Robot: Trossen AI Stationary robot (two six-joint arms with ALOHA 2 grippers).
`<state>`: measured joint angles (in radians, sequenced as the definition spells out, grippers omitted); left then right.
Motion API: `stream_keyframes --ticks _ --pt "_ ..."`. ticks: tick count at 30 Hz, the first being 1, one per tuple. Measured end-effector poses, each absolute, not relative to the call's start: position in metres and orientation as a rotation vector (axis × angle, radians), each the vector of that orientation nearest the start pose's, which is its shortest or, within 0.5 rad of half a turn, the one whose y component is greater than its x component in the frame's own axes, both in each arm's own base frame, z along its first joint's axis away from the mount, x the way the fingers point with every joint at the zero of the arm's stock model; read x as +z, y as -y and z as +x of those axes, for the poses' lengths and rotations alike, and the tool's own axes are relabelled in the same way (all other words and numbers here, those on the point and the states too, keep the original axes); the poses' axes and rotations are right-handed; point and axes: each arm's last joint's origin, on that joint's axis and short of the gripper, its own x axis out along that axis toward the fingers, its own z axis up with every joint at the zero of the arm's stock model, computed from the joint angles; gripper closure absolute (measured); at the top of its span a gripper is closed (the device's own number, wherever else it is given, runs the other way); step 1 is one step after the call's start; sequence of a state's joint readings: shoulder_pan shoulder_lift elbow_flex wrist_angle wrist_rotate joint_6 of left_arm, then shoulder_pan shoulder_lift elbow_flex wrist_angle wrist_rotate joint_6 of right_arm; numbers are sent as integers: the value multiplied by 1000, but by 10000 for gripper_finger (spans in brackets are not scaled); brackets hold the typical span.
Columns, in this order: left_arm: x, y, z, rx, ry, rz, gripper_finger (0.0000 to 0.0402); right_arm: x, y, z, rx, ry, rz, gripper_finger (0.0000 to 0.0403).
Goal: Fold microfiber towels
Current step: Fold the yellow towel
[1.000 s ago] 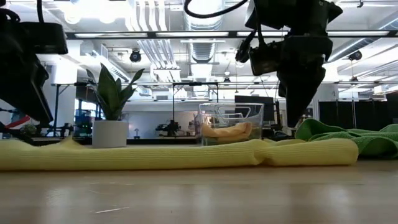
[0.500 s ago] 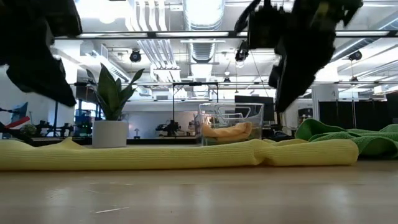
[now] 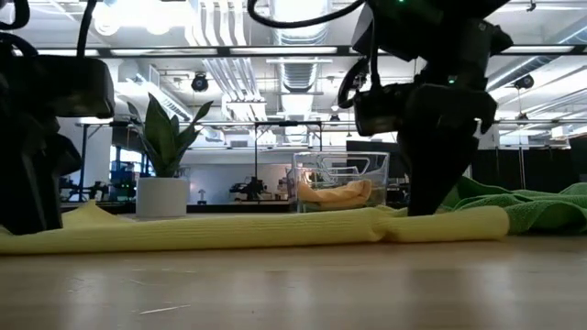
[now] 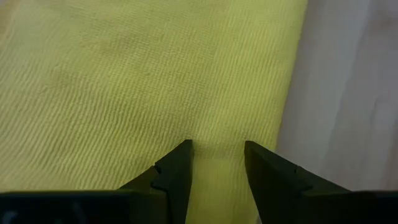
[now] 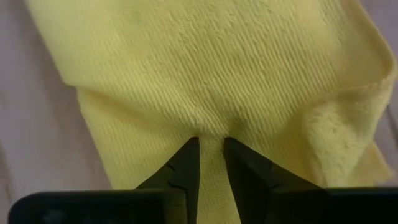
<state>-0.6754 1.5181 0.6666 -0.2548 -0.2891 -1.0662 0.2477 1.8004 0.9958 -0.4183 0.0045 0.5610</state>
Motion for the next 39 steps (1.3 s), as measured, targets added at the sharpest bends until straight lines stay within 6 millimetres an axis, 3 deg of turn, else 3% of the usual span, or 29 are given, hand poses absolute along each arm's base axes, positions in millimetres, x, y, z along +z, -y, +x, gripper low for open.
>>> stream_keyframes --ticks 19,24,29,39 --pt "132 152 200 183 -1068 -454 270 144 -20 307 -279 -1322 326 335" --pt "134 152 198 171 -1075 -460 270 169 -18 310 -248 -1175 352 335" --pt "134 152 198 170 -1076 -461 270 180 -14 320 -204 -1037 392 335" --pt "134 152 198 170 -1073 -457 270 156 -2 331 -177 -1078 465 335"
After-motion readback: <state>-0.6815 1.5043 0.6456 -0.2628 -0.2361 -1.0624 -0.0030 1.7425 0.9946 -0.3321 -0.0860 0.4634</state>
